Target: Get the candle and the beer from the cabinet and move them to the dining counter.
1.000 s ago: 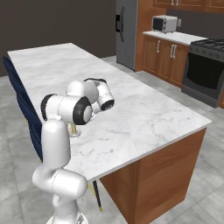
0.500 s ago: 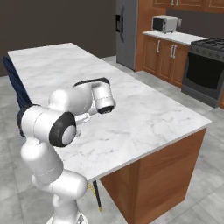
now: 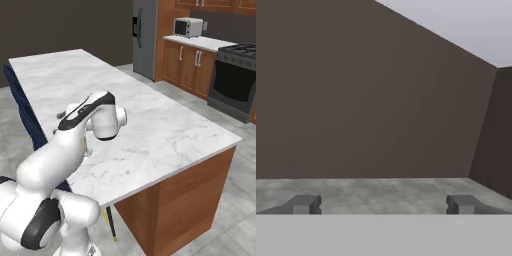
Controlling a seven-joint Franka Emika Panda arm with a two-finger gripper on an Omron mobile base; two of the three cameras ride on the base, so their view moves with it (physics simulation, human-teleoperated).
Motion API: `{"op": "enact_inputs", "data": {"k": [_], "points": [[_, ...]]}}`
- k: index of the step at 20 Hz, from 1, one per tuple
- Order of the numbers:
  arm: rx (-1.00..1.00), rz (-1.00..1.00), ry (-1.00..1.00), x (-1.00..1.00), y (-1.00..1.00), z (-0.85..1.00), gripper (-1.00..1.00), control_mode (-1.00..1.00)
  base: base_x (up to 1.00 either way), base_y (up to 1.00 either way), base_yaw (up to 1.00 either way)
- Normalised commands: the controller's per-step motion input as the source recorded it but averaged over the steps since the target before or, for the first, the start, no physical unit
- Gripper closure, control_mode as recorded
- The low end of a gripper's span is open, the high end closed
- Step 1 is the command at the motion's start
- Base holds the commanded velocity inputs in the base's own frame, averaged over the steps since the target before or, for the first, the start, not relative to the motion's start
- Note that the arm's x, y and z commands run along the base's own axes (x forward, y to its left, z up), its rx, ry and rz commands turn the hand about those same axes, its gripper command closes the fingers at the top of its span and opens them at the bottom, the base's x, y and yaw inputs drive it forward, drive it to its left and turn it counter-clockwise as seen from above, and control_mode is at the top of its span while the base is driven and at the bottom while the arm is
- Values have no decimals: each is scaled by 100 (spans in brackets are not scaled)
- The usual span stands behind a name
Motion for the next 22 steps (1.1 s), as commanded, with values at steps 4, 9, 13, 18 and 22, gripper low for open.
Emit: {"op": "enact_inputs", "data": {"k": [4, 9, 13, 18, 22], "points": [[-9, -29, 0, -68, 13, 62, -100, -100, 0, 0, 0], [-6, -36, 1, -66, 12, 35, -100, -100, 0, 0, 0], [-3, -43, 6, -62, 6, 21, -100, -100, 0, 0, 0], [-3, -41, 13, -59, 2, 15, -100, -100, 0, 0, 0], [-3, -40, 18, -51, 0, 17, -100, -100, 0, 0, 0]]}}
